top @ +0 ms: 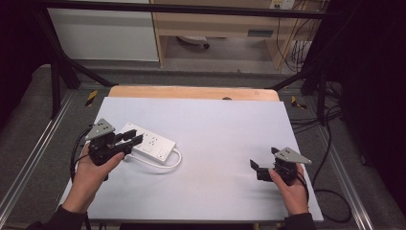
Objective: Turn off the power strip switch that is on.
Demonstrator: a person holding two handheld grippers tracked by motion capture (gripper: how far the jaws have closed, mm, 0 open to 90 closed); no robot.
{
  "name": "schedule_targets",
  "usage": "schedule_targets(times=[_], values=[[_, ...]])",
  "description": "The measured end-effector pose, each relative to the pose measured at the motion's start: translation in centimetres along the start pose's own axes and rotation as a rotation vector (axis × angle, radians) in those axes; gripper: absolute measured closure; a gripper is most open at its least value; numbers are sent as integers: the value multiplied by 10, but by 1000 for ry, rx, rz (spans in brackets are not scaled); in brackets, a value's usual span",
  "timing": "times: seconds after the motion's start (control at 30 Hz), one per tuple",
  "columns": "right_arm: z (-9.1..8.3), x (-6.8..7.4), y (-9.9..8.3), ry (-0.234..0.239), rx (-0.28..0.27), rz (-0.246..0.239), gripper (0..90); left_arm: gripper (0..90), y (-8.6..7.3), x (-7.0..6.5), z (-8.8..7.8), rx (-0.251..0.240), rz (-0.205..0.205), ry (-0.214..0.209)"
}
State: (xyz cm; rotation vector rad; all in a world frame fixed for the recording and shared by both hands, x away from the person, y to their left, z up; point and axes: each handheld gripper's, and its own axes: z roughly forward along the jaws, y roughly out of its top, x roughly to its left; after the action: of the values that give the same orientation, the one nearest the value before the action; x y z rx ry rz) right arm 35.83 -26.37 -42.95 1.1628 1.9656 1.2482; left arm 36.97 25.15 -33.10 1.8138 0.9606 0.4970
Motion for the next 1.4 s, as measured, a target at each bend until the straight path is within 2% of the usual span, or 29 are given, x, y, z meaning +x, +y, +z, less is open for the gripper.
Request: schedule_targets(times=[0.13,0.3,0.53,0.73,1.4], values=[[0,0,0,-1,0,0,35,736,1,1,4,1,6,-29],[1,-1,0,-1,2,-1,35,818,0,4,9,8,4,-39],[1,-1,-1,-1,4,1,35,890,-2,8,18,21,-7,-56],[1,-2,-1,-4,4,4,35,900,-4,12,25,36,-21,-60],[1,-1,-1,-1,11,3,34,900,-15,22,43,109,-29,-54]])
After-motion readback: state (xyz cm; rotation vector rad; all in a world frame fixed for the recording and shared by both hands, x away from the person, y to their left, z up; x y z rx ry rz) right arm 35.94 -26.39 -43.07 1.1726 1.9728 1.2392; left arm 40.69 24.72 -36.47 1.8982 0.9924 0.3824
